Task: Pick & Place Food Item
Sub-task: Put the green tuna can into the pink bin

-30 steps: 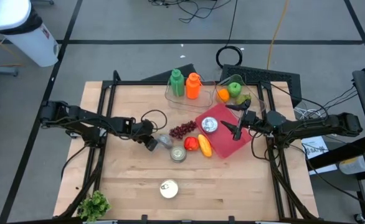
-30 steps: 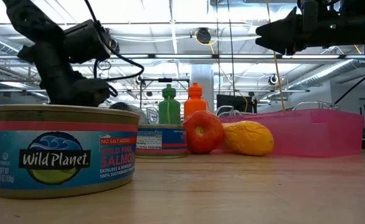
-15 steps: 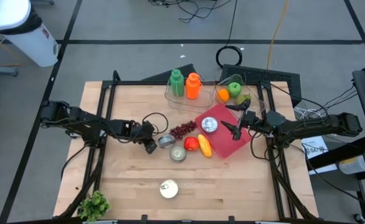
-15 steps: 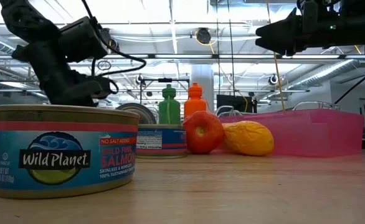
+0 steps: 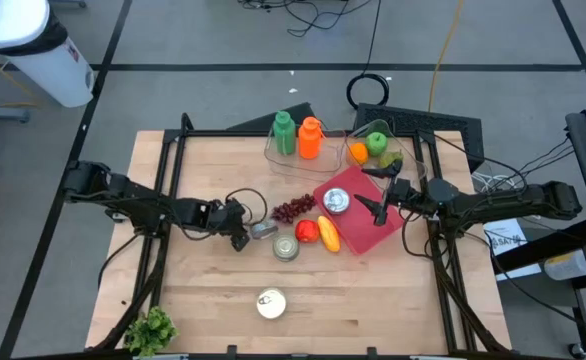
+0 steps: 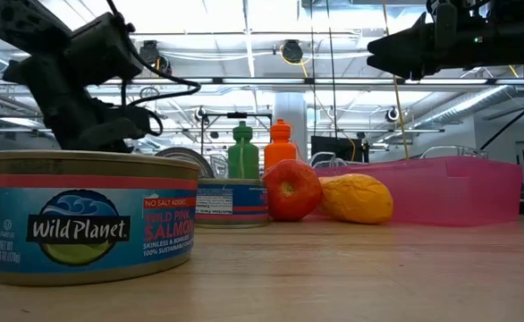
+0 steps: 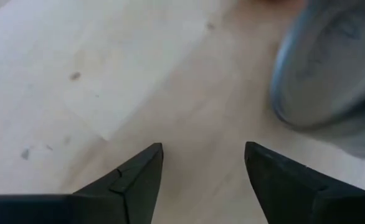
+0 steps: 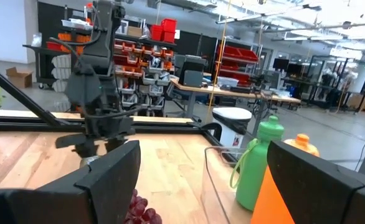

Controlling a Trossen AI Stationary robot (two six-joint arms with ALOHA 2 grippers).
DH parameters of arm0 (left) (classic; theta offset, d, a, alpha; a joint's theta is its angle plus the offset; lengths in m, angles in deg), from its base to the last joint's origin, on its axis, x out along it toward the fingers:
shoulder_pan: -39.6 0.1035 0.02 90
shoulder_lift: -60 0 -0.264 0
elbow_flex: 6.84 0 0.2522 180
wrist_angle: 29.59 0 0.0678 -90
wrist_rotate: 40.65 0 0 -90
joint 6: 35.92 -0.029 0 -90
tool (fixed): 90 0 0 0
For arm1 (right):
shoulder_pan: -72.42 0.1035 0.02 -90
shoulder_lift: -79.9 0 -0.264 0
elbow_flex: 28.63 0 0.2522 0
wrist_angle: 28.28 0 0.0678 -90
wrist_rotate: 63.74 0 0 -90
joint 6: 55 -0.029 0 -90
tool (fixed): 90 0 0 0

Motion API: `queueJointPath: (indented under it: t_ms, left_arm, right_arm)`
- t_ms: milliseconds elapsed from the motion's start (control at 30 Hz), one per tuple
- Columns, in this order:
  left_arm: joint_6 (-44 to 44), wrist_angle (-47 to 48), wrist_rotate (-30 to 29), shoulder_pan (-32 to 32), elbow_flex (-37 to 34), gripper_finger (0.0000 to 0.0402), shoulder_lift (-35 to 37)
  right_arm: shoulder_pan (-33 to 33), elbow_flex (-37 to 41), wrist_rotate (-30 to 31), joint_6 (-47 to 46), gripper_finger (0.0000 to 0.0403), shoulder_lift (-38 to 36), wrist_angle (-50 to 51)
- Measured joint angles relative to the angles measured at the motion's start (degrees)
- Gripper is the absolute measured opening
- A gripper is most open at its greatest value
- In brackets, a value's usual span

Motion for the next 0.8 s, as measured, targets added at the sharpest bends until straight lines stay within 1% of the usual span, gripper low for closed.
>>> queueJointPath:
  t_ms: [67,233,333,400,467,600,700,800]
  left_arm:
    - [-1.0,-0.3,-0.2,-2.3,0.0,0.0244,0.0]
    - [1.3,-0.5,-1.8,-7.8,-0.2,0.0244,0.7]
    - [1.0,-3.9,-2.9,-10.3,-0.3,0.0244,1.6]
    - [-1.8,-7.4,-3.5,-11.5,-0.3,0.0244,1.7]
    - [-4.0,-8.7,-5.2,-12.2,-0.2,0.0244,1.8]
    - [-5.2,-8.2,-11.5,-12.3,-0.2,0.0244,1.8]
    - [-7.6,-7.2,-12.1,-11.8,-0.2,0.0244,1.8]
    - [-9.8,-8.8,-12.4,-11.5,-0.2,0.0244,1.8]
  right_arm:
    - [0.0,0.0,0.0,0.3,0.0329,0.1,0.0]
    - [0.0,0.0,0.0,0.0,0.0329,0.1,0.5]
    - [0.0,0.0,0.0,0.6,0.0329,0.1,0.0]
    - [0.0,0.0,0.0,0.4,0.0329,0.1,0.0]
    - [0.0,0.0,-0.1,0.8,0.0329,0.1,0.0]
    - [0.0,0.0,-0.1,0.8,0.0329,0.0,-0.8]
    - [0.1,0.0,-0.1,0.7,0.0329,0.0,-0.8]
    - [0.1,0.0,-0.1,1.3,0.0329,0.1,-1.1]
